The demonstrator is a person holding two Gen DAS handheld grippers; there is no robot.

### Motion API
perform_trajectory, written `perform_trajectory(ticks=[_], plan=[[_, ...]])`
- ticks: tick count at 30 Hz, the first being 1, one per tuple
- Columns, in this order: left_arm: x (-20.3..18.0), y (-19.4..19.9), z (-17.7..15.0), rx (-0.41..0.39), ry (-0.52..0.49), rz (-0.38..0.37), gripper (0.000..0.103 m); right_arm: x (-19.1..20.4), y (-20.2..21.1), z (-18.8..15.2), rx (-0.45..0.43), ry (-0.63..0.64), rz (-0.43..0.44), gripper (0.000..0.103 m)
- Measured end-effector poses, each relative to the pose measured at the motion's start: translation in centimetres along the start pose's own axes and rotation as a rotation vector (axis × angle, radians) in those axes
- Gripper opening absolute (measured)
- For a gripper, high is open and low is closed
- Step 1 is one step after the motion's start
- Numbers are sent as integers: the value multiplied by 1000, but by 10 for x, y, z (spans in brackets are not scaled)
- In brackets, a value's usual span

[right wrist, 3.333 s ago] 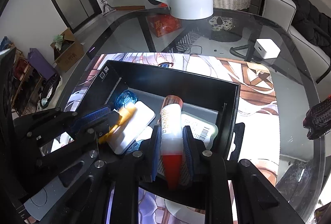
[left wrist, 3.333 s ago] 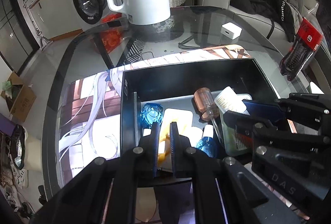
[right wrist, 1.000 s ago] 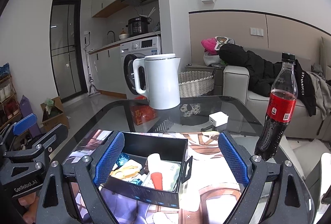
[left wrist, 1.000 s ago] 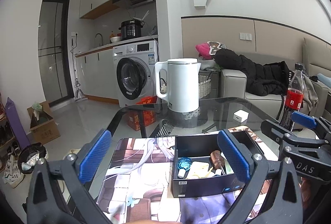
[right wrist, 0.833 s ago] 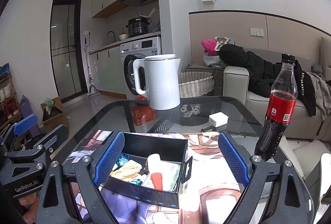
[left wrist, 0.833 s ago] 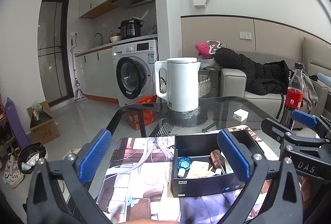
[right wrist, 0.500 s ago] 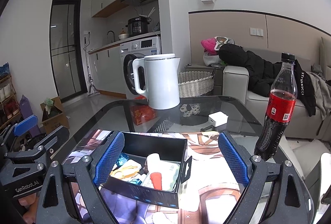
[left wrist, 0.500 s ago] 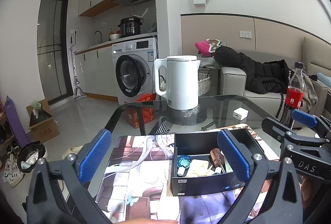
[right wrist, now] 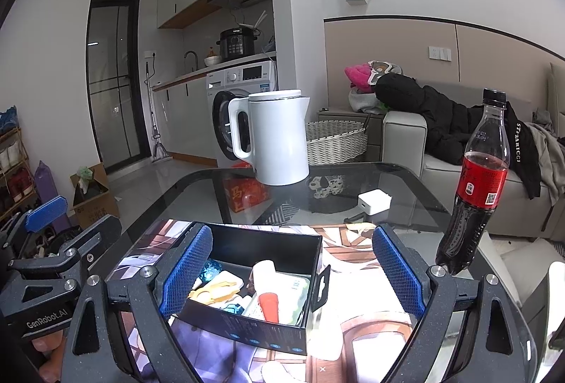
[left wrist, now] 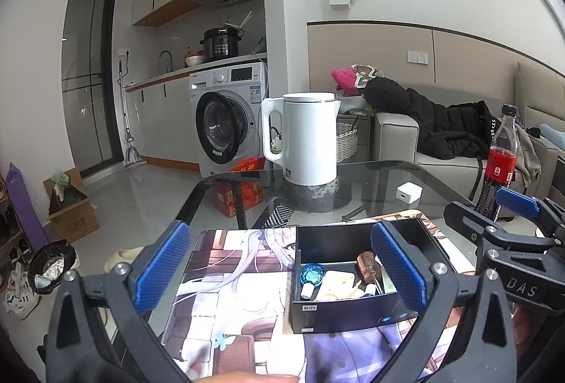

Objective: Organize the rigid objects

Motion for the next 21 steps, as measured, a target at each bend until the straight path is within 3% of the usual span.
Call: perform_trajectory(ticks=[21], plan=[[2,-2,-1,9,7,-4,103,1,-1,-2,7,0,5,94]])
Point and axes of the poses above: each gripper's, at about its wrist camera, not at the fingertips, and y roughly against the way its jaws point, x to its left, z to its top, the point moved 6 cm from there along -y, roughly the way its jaws point, and after that the axes turned 15 degrees about -x, right-handed, at the moved point
